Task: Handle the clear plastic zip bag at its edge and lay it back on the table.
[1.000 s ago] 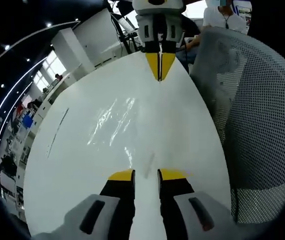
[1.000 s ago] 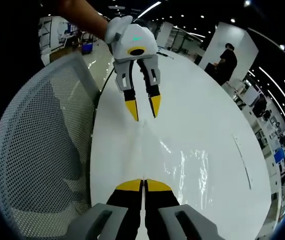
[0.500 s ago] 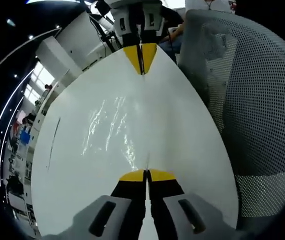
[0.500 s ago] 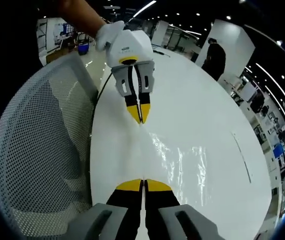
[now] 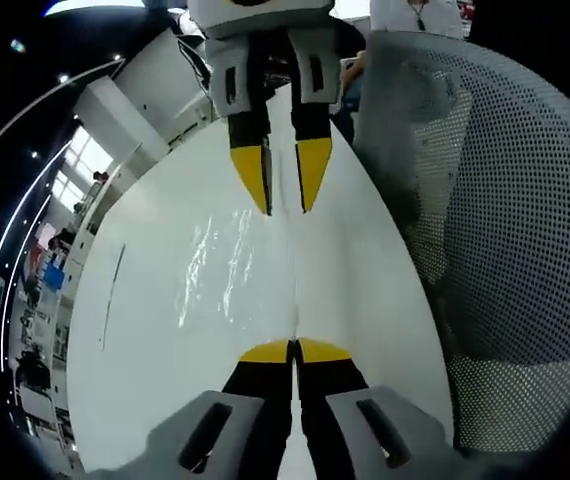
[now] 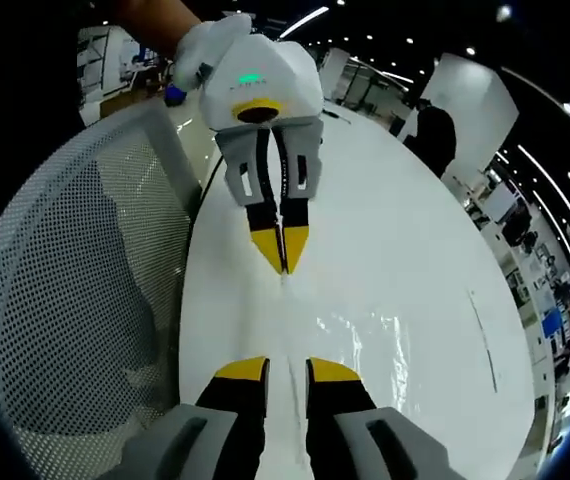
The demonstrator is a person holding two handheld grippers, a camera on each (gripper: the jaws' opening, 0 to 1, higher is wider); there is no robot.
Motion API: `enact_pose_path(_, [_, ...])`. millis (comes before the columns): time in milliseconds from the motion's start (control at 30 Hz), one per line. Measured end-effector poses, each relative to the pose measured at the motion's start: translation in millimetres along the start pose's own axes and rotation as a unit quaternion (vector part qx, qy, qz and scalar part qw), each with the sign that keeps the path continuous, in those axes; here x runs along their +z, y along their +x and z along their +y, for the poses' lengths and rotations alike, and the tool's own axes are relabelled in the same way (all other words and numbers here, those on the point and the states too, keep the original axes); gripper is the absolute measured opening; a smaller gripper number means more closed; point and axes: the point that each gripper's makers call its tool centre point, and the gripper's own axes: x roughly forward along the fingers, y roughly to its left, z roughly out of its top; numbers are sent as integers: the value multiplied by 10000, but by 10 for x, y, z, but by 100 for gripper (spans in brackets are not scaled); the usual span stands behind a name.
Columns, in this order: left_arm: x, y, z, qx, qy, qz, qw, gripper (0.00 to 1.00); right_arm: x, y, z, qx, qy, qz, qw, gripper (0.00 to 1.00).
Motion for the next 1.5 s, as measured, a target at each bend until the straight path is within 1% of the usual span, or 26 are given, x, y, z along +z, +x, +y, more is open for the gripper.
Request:
enact_pose_path(33, [8,-4,0,3,-7,1,10000,0,36,44,23,41,-7,-49,10000,9])
enact_pose_path(133, [70,-34,-8,20,-72,-20,10000,0,123,106,50,18,-59,-119,9999,5])
enact_pose_path(233, [167,-78,-19,46,-158,-134,9998,0,161,176,64,1,-144,-134,9998,0])
enact_pose_path(300, [225,-107,-29,48,-191,-203,9996,0,163,204,58,-44,-232,-116,9997,0])
enact_pose_path(400, [229,-131,-38,78,-108,-180,9997,0,184,184,34,-84,-285,-172,9994,0])
enact_pose_path(500, [248,-166,-7,173,-6,-250,9995,0,202,132,22,-119,-320,-279,9990,0])
enact_pose_path(700, [298,-159,24,159,96,-310,9993,0,209,139,14,-92,-360,-343,9987,0])
enact_pose_path(833, [302,-134,49,140,121,-306,9994,0,231,138,11,-83,-351,-381,9986,0])
enact_pose_path(1033, [304,-114,37,80,273,-225,9993,0,222,146,-5,-129,-259,-324,9991,0])
enact_pose_path(1200, [302,-106,24,43,172,-212,9996,0,232,147,11,-158,-226,-300,9992,0])
enact_pose_path(1267, [297,-99,28,25,119,-193,9997,0,262,146,13,-177,-211,-323,9991,4])
enact_pose_path(1300, [296,-97,28,23,112,-188,9998,0,262,162,-7,-218,-241,-309,9990,4])
enact_pose_path(1367, [277,-80,14,-45,3,-146,9999,0,284,167,-7,-205,-230,-324,9990,3])
enact_pose_path(1500, [261,-61,6,-74,-126,-79,9999,0,331,181,9,-174,-262,-315,9990,3])
